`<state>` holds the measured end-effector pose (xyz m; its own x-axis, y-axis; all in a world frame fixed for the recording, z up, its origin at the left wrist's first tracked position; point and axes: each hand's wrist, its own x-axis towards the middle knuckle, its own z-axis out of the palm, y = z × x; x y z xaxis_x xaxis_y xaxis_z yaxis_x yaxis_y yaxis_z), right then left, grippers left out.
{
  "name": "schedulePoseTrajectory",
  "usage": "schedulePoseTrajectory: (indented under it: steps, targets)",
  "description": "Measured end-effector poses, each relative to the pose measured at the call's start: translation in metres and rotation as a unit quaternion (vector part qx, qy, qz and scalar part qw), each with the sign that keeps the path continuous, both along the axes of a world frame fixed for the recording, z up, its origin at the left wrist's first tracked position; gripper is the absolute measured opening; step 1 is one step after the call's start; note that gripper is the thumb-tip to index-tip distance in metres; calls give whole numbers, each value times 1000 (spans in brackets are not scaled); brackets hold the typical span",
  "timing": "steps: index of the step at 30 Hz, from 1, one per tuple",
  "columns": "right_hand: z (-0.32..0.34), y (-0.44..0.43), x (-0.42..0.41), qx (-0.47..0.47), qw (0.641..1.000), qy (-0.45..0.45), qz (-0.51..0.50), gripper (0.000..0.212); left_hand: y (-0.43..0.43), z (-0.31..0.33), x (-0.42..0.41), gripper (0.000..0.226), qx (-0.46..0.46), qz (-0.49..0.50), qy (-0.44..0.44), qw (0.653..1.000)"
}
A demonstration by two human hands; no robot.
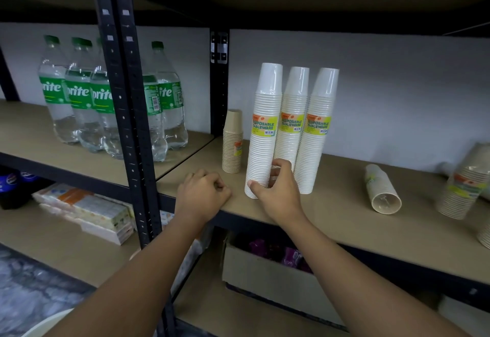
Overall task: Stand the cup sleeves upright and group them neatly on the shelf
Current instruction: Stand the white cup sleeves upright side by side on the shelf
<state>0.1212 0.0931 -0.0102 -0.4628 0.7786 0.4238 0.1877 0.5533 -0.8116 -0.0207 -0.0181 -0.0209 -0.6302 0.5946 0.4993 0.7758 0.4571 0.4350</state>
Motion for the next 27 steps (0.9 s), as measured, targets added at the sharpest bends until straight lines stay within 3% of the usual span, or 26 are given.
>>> schedulePoseTrajectory:
  steps: [21,27]
  targets:
    - [3,-5,4,-5,1000,19,-18,69,-1,0,0,21,-5,-1,4,1000]
    - [14,-41,11,52,991,112,-49,42,-15,4,-1,19,-14,-55,-34,998]
